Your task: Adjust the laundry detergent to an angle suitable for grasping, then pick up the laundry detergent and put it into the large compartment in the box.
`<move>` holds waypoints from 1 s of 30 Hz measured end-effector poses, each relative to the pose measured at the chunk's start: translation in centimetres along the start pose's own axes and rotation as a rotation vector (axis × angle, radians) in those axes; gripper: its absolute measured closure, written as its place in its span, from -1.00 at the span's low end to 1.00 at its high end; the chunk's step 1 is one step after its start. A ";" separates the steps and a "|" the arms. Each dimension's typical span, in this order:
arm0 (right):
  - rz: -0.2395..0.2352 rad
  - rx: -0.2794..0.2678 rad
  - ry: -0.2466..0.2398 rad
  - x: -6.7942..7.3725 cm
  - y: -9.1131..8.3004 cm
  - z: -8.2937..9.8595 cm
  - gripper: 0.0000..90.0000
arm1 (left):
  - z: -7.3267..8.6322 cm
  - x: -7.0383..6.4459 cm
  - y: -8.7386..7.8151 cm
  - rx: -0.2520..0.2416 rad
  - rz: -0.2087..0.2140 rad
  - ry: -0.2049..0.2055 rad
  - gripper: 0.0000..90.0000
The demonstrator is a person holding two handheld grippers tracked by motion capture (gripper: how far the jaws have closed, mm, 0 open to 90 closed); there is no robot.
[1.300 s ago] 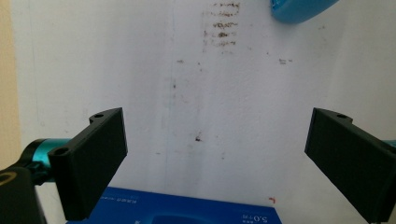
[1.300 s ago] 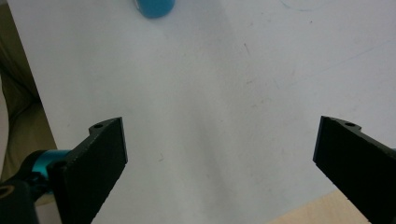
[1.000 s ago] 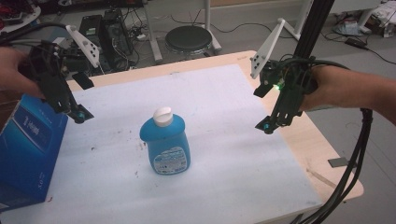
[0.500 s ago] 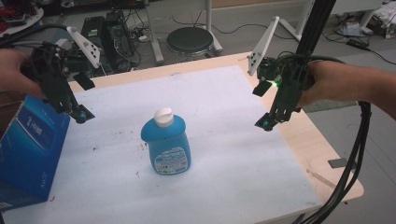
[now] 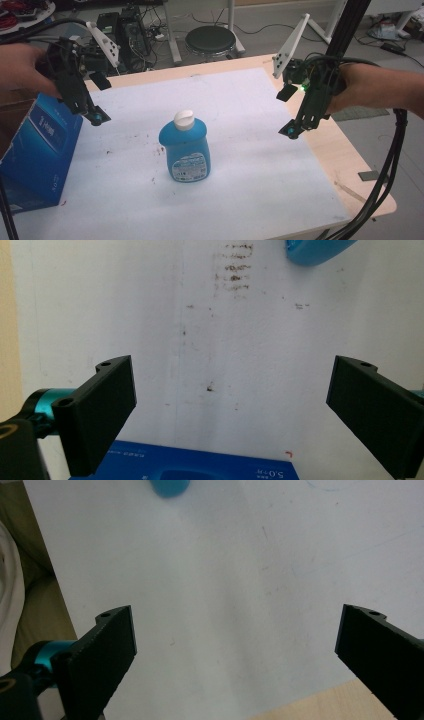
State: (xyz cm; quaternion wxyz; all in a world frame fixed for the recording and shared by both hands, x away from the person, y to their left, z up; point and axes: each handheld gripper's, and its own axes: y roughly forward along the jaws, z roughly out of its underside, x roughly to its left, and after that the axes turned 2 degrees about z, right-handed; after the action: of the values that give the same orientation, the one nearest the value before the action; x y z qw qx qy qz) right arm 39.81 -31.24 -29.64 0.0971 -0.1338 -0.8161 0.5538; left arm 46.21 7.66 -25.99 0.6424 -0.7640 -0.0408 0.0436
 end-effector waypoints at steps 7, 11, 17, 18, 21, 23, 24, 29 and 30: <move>-0.005 -0.002 -0.010 0.2 0.1 -0.2 -0.95 | 0.0 0.0 0.2 0.003 0.001 -0.003 -0.87; -0.010 0.006 -0.009 0.2 0.3 -0.4 -0.96 | 0.1 0.0 0.2 -0.001 0.001 -0.004 -0.87; -0.012 0.010 -0.015 0.3 0.5 -0.6 -0.96 | 0.2 0.1 0.4 0.012 0.007 -0.007 -0.87; -0.012 0.010 -0.015 0.3 0.5 -0.6 -0.96 | 0.2 0.1 0.4 0.012 0.007 -0.007 -0.87; -0.015 0.002 -0.019 0.4 0.4 -0.7 -0.95 | 0.1 -0.2 0.2 0.012 0.005 -0.007 -0.87; -0.015 0.006 -0.020 0.3 0.5 -0.8 -0.96 | 0.0 -0.5 -0.1 0.011 0.007 -0.015 -0.87; -0.017 0.006 -0.025 0.3 0.6 -0.8 -0.96 | 0.0 -0.5 -0.2 0.013 0.007 -0.017 -0.87; -0.014 0.001 -0.029 0.3 0.6 -0.9 -0.96 | -0.4 -1.4 -0.7 -0.005 0.016 -0.004 -0.87; -0.014 0.001 -0.029 0.3 0.6 -0.9 -0.96 | -0.4 -1.4 -0.7 -0.005 0.016 -0.004 -0.88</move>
State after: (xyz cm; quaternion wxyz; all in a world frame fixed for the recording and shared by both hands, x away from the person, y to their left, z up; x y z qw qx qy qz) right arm 39.82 -30.17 -29.86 0.0892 -0.1202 -0.8180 0.5554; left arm 44.84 7.25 -25.20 0.6399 -0.7660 -0.0361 0.0503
